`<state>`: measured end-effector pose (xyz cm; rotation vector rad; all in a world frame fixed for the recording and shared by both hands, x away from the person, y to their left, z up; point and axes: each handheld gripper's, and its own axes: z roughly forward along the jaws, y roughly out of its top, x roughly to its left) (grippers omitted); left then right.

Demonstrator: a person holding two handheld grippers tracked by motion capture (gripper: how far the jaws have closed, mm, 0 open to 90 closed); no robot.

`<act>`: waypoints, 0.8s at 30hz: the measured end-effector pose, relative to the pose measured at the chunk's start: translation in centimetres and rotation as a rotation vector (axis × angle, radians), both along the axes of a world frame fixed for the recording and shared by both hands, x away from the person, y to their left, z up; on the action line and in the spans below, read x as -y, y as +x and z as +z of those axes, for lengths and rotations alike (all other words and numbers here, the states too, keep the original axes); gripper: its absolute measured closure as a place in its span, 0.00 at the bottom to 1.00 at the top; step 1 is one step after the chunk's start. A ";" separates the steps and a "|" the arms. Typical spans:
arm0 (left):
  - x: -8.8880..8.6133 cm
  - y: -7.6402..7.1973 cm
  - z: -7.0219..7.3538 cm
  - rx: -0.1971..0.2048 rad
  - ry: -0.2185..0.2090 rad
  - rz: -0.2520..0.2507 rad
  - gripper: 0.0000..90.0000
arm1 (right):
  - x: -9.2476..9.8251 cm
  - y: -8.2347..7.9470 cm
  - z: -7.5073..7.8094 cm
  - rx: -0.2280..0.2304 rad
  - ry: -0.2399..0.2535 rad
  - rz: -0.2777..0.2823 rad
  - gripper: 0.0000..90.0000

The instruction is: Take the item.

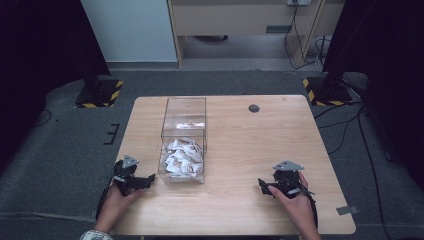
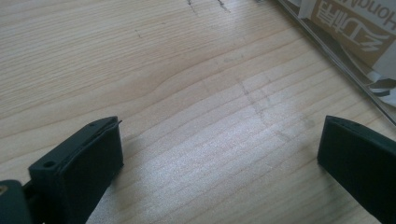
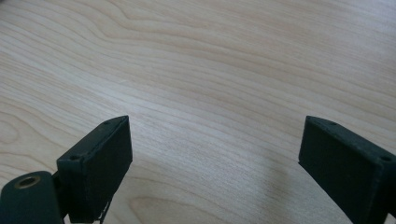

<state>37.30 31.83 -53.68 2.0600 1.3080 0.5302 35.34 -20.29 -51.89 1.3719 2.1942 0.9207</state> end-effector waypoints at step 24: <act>0.0 0.0 0.0 0.000 0.000 0.000 0.00 | -1.7 1.2 2.4 -0.014 -0.026 0.054 0.14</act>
